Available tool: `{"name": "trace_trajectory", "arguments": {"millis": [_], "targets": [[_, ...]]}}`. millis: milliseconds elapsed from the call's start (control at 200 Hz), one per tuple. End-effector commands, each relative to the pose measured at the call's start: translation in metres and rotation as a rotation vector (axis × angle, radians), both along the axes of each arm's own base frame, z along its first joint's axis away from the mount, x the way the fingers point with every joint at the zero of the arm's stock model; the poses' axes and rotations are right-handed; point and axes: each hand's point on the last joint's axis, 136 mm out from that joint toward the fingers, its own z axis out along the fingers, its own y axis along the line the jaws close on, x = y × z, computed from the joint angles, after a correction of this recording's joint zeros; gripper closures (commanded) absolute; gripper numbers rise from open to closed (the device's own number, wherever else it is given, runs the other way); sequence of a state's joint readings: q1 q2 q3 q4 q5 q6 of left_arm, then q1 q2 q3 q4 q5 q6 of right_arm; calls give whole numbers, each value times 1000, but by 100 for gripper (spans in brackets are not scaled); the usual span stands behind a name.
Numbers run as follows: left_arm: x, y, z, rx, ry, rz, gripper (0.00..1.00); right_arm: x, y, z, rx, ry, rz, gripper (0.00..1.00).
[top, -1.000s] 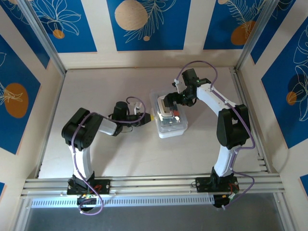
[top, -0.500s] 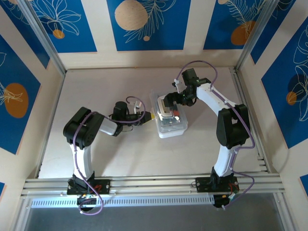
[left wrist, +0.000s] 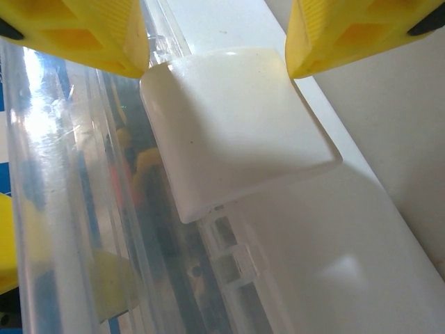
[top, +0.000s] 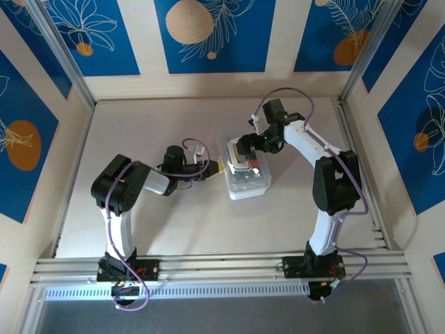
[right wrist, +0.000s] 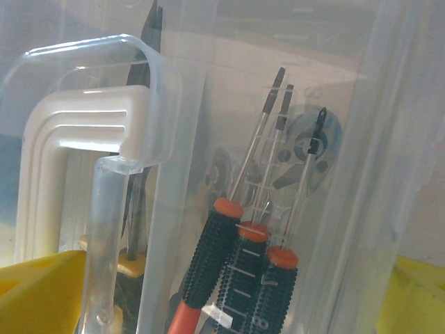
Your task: Pack the tool kit
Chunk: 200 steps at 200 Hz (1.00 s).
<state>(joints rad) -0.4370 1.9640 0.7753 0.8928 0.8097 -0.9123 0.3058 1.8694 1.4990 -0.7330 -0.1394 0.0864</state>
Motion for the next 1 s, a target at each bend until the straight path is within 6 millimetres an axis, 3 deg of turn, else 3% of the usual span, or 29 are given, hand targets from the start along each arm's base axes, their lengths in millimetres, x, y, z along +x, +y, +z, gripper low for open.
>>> {"name": "trace_trajectory", "arguments": {"millis": [0, 340, 475, 685, 995], "targets": [[18, 2, 44, -59, -115, 28, 44, -34, 24, -21, 73, 170, 75, 1], [17, 3, 51, -60, -127, 22, 40, -35, 24, -21, 75, 174, 77, 1], [17, 3, 37, -24, -88, 16, 40, -35, 24, -21, 75, 172, 76, 1], [11, 15, 8, 198, -33, -3, 37, -35, 24, -21, 75, 173, 77, 1], [13, 22, 5, 303, -24, -6, 39, -34, 26, -23, 81, 176, 75, 1]]}}
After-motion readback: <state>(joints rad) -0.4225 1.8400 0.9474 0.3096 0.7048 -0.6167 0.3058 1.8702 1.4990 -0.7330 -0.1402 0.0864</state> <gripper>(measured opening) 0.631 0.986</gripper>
